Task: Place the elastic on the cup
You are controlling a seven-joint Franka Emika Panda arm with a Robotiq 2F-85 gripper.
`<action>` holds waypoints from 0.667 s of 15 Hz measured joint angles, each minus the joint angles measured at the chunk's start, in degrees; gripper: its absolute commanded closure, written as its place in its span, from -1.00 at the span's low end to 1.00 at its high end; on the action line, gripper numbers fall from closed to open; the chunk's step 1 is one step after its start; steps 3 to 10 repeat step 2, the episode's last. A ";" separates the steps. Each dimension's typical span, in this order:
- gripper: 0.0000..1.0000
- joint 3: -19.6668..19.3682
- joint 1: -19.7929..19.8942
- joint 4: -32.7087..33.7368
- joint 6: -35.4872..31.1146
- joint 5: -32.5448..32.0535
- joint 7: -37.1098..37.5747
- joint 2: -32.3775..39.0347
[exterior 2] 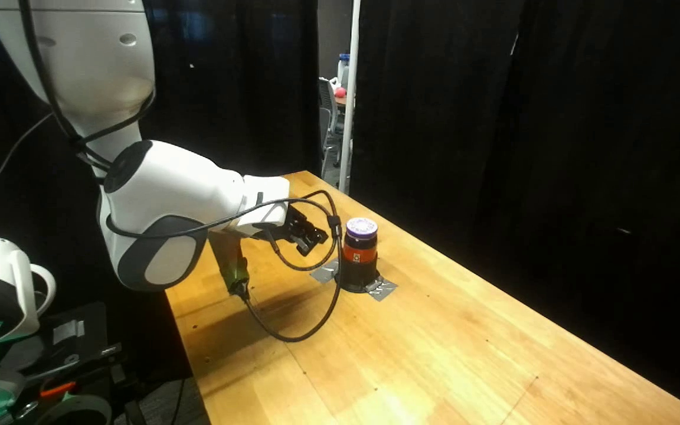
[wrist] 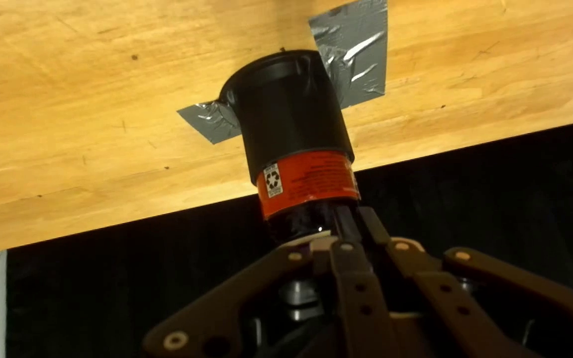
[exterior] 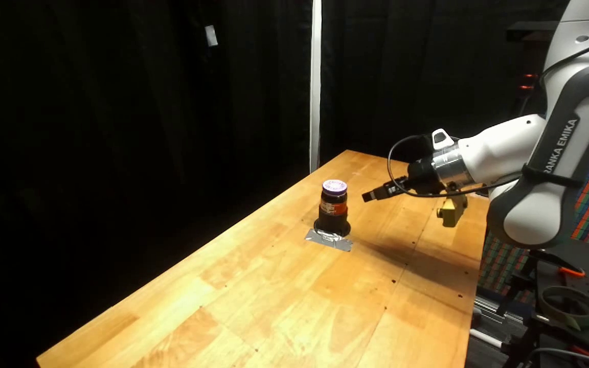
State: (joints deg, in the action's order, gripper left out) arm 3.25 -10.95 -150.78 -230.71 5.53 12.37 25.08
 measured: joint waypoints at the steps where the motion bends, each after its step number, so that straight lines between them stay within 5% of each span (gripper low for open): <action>1: 0.26 0.18 0.06 -0.09 1.77 0.13 -0.27 0.12; 2: 0.10 0.27 0.09 -0.13 5.69 0.52 -0.61 -0.16; 10: 0.10 0.27 0.09 -0.13 5.69 0.52 -0.61 -0.16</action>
